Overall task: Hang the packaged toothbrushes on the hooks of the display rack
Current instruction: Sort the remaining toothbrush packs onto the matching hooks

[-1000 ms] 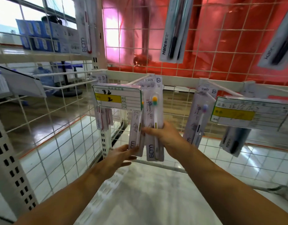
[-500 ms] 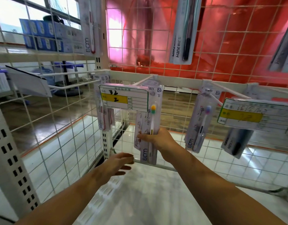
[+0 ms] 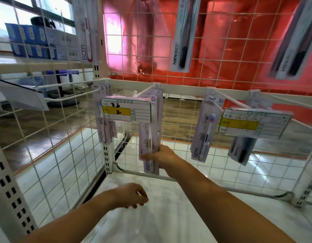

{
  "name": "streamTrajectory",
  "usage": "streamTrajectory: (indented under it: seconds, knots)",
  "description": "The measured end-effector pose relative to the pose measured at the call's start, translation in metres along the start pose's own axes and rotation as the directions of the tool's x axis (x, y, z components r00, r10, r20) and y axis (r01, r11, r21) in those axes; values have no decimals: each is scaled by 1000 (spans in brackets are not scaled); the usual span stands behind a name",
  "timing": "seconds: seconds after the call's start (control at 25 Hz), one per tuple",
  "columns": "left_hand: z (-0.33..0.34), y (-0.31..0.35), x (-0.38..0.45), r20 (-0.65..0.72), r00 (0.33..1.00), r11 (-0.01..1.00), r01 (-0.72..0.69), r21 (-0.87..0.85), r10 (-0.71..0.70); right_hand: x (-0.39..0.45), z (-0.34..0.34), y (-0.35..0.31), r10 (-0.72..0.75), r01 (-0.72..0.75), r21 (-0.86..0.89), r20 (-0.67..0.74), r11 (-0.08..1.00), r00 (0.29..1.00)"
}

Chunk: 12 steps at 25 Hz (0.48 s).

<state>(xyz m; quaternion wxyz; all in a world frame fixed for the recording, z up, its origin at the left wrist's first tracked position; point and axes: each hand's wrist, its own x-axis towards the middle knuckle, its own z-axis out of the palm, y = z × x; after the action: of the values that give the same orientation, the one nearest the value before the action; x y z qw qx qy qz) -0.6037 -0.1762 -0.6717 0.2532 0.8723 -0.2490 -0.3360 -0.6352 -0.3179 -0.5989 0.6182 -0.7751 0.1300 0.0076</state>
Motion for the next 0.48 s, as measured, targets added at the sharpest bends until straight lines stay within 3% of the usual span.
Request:
streamTrajectory:
  seconds: [0.16, 0.48]
  knots:
    - [20, 54, -2, 13, 977, 929, -204, 308, 211, -41, -43, 38, 46, -80, -296, -119, 952, 992]
    - [74, 174, -20, 2, 863, 759, -445, 476, 505, -173, -147, 65, 127, -341, -672, -347, 657, 929]
